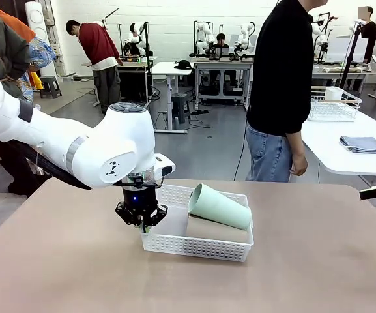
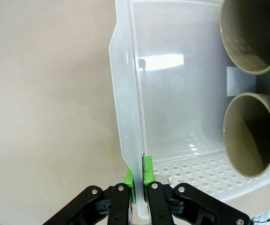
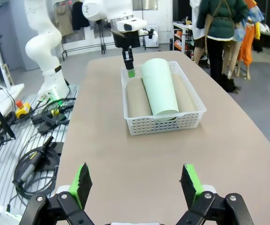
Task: Clean and organize the cups into the basket.
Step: Move the Organizing basket back to the left side of the table.
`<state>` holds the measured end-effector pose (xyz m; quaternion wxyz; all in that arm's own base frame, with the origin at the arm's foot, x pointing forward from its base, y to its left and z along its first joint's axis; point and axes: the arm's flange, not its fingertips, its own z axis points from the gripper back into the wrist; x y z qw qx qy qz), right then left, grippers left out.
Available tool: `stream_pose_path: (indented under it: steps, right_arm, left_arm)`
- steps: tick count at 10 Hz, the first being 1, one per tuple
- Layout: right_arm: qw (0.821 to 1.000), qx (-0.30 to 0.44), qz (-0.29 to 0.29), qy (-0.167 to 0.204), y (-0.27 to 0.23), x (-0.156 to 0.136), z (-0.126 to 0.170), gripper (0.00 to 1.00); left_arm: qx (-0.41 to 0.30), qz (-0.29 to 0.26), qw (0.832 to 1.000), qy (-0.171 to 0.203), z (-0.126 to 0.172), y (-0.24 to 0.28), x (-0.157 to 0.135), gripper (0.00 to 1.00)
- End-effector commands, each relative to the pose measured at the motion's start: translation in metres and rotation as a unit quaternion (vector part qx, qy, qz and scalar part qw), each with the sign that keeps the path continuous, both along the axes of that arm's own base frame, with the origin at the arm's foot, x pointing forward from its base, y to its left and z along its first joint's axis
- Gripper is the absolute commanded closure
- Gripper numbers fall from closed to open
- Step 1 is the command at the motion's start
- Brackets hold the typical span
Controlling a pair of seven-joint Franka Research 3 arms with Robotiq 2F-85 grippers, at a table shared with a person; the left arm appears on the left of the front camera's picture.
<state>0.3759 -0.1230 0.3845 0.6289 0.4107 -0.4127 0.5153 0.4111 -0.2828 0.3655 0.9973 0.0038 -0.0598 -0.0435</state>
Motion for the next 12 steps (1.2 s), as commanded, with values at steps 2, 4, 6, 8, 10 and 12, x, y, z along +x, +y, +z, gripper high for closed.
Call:
stream_pose_path:
  steps: [2,4,6,8,10,12]
  right_arm:
    - [0.989,0.011,-0.053,0.139,-0.031,-0.003,0.002,0.00]
    - [0.968,0.010,-0.058,0.244,-0.051,0.002,-0.006,0.00]
    - [0.951,0.025,-0.071,0.300,-0.078,0.006,-0.014,0.00]
    - [0.944,0.044,-0.086,0.314,-0.103,0.005,-0.020,0.00]
    - [0.954,0.044,-0.105,0.278,-0.107,-0.002,-0.017,0.00]
    - [0.947,0.035,-0.087,0.308,-0.101,0.000,-0.026,0.00]
  left_arm:
    - [0.043,-0.025,0.999,-0.005,0.015,0.048,0.003,0.95]
    - [0.047,-0.024,0.999,0.000,0.025,0.107,0.008,0.95]
    - [0.052,-0.017,0.999,0.005,0.029,0.151,0.008,0.95]
    - [0.064,-0.014,0.998,0.012,0.034,0.189,0.005,0.95]
    - [0.023,0.003,1.000,-0.001,0.042,0.196,0.003,0.95]
    - [0.049,-0.004,0.999,0.017,0.030,0.192,0.010,0.95]
